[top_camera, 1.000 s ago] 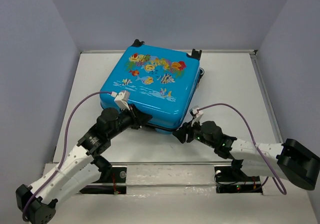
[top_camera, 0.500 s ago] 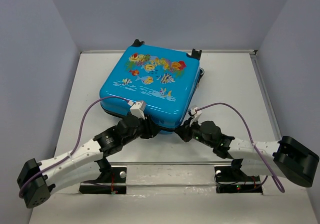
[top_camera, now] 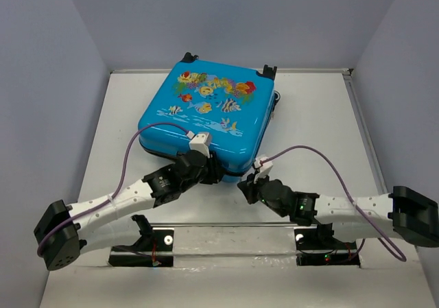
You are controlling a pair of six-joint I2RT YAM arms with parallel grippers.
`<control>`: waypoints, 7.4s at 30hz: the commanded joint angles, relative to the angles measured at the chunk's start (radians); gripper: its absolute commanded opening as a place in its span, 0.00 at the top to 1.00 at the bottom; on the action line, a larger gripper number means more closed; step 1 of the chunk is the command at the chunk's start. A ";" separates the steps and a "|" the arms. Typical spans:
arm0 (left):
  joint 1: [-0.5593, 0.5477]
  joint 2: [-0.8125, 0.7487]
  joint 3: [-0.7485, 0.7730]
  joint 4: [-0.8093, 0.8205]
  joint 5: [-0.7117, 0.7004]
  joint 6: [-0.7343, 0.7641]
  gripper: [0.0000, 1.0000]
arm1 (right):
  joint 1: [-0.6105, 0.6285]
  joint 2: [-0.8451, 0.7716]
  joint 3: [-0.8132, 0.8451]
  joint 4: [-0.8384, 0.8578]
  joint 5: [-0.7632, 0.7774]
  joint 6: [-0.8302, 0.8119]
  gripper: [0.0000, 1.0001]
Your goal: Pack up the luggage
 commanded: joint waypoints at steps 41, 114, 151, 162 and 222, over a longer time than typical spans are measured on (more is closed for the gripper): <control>1.109 0.342 0.534 -0.083 0.614 0.255 0.01 | 0.069 0.287 0.295 0.016 -0.018 0.114 0.93; 0.701 -0.135 0.337 -0.127 0.363 0.218 0.08 | -1.062 -0.297 0.265 -0.297 -0.862 -0.047 0.83; 0.842 -0.121 0.133 -0.092 0.574 0.231 0.05 | -1.062 0.404 0.024 0.835 -0.992 -0.104 0.63; 0.775 -0.071 0.038 0.091 0.644 0.113 0.07 | -0.739 0.315 -0.029 0.728 -0.679 -0.061 0.93; 0.629 -0.158 0.324 -0.196 0.226 0.249 0.01 | -0.144 0.405 -0.010 0.575 0.034 0.863 0.27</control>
